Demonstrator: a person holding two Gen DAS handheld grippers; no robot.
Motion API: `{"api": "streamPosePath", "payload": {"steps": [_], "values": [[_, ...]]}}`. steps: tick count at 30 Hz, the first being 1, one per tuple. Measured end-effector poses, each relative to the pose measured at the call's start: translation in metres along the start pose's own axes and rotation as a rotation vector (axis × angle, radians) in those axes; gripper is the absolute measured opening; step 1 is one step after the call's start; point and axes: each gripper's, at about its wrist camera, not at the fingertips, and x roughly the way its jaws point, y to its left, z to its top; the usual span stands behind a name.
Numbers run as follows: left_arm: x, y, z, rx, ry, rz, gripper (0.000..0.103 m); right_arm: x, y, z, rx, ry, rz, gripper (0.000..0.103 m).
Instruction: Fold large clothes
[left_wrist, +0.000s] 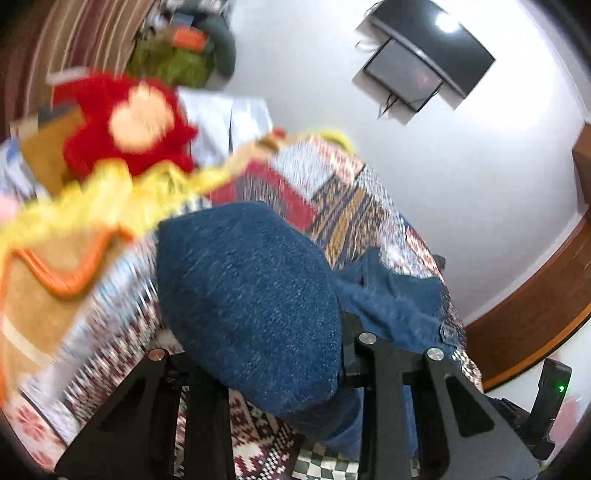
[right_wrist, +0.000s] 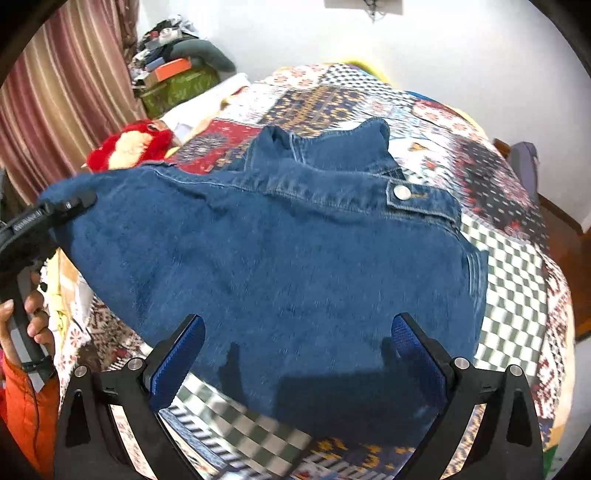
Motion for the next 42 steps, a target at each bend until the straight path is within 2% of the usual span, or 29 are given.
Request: {"api": "streamPosePath", "payload": {"steps": [3, 7, 8, 13, 16, 19, 21, 23, 26, 28, 32, 35, 37, 39, 42], "values": [[-0.019, -0.013, 0.014, 0.081, -0.041, 0.033, 0.029, 0.019, 0.019, 0.004, -0.016, 0.012, 0.033, 0.101], [-0.027, -0.034, 0.018, 0.142, -0.081, 0.018, 0.029, 0.061, 0.047, 0.005, -0.072, 0.094, 0.069, 0.101], [-0.028, -0.04, 0.018, 0.158, -0.087, 0.014, 0.029, 0.073, 0.053, 0.004, -0.083, 0.109, 0.056, 0.101], [-0.018, -0.08, 0.013, 0.256, -0.123, 0.023, 0.028, 0.083, 0.057, 0.005, -0.104, 0.1, 0.067, 0.102], [-0.016, -0.111, 0.009, 0.325, -0.138, 0.012, 0.028, 0.074, 0.039, 0.009, -0.064, 0.133, 0.152, 0.102], [-0.011, -0.148, -0.002, 0.429, -0.135, -0.015, 0.028, 0.047, 0.003, 0.008, 0.058, 0.095, 0.21, 0.102], [-0.007, -0.174, -0.012, 0.496, -0.129, -0.046, 0.028, 0.026, -0.025, 0.005, 0.136, 0.054, 0.213, 0.102], [-0.002, -0.199, -0.026, 0.567, -0.119, -0.073, 0.028, 0.001, -0.061, -0.003, 0.233, 0.005, 0.178, 0.102], [0.012, -0.236, -0.055, 0.673, -0.049, -0.151, 0.028, -0.031, -0.105, -0.017, 0.315, -0.04, 0.099, 0.102], [0.027, -0.254, -0.08, 0.731, 0.048, -0.212, 0.028, -0.055, -0.136, -0.032, 0.364, -0.069, 0.034, 0.102], [0.044, -0.278, -0.145, 0.908, 0.203, -0.265, 0.028, -0.097, -0.185, -0.07, 0.464, -0.112, -0.1, 0.102], [0.048, -0.28, -0.19, 1.021, 0.298, -0.283, 0.028, -0.116, -0.2, -0.096, 0.527, -0.124, -0.104, 0.102], [0.052, -0.277, -0.215, 1.082, 0.356, -0.259, 0.028, -0.122, -0.202, -0.107, 0.56, -0.128, -0.099, 0.102], [0.055, -0.27, -0.228, 1.101, 0.389, -0.234, 0.029, -0.127, -0.202, -0.119, 0.58, -0.125, -0.093, 0.102], [0.046, -0.265, -0.232, 1.107, 0.401, -0.227, 0.038, -0.129, -0.193, -0.128, 0.566, -0.114, -0.09, 0.102]]}}
